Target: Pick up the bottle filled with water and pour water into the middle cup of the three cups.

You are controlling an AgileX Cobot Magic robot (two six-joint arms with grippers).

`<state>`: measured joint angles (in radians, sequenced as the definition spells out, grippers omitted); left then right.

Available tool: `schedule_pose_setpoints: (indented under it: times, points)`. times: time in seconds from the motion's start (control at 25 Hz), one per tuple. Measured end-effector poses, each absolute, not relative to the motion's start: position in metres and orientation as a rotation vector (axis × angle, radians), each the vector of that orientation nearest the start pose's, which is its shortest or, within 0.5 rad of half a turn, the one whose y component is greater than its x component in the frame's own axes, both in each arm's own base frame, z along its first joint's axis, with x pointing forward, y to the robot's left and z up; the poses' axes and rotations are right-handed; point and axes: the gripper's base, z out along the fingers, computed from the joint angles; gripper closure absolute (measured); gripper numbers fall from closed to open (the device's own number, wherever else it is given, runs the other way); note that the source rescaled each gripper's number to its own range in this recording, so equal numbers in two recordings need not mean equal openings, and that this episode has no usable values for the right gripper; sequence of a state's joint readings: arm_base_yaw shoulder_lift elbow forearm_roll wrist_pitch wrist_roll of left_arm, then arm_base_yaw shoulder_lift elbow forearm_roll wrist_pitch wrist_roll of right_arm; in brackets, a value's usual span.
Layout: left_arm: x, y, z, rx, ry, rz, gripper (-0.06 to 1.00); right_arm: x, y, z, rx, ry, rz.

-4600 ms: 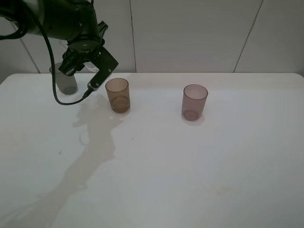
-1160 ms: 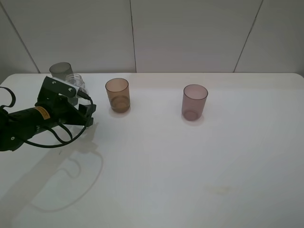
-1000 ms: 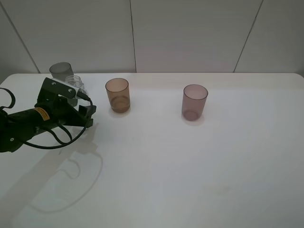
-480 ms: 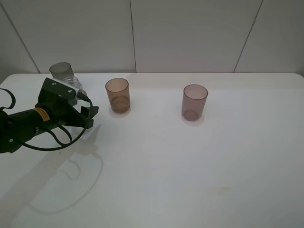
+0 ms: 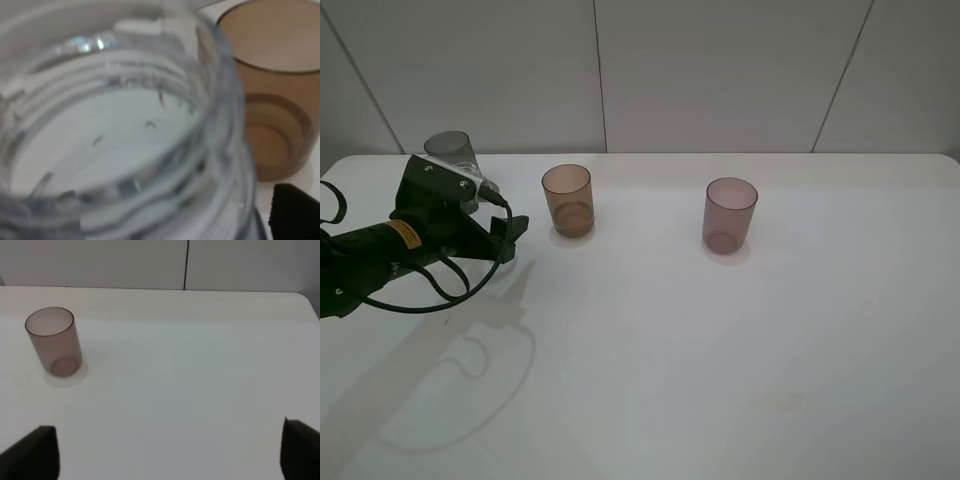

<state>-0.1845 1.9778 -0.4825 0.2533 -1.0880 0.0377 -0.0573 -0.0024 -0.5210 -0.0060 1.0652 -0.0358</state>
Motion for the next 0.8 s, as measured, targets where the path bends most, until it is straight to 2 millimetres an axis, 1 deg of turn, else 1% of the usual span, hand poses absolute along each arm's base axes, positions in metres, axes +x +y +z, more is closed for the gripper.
schedule_pose_setpoints:
  times: [0.16,0.28,0.44,0.56,0.68,0.72,0.8]
  points:
    - [0.286,-0.073,0.109,0.461,1.795,-0.219,-0.06,-0.008,0.0,0.283,0.022,2.026,-0.066]
    - [0.286,-0.073,0.125,0.459,1.753,-0.206,-0.06,-0.008,0.0,0.283,0.022,2.026,-0.059]
    - [0.284,-0.071,0.154,0.436,1.681,-0.184,-0.06,-0.008,0.0,0.283,0.022,2.026,-0.066]
    - [0.279,-0.069,0.178,0.435,1.641,-0.166,-0.06,-0.008,0.0,0.283,0.022,2.026,-0.066]
    - [0.271,-0.065,0.199,0.415,1.651,-0.149,-0.06,-0.008,0.0,0.283,0.022,2.026,-0.066]
    - [0.268,-0.063,0.204,0.397,1.678,-0.146,-0.06,-0.008,0.0,0.283,0.022,2.026,-0.066]
    - [0.26,-0.059,0.221,0.339,1.726,-0.149,-0.06,-0.008,0.0,0.283,0.022,2.026,-0.066]
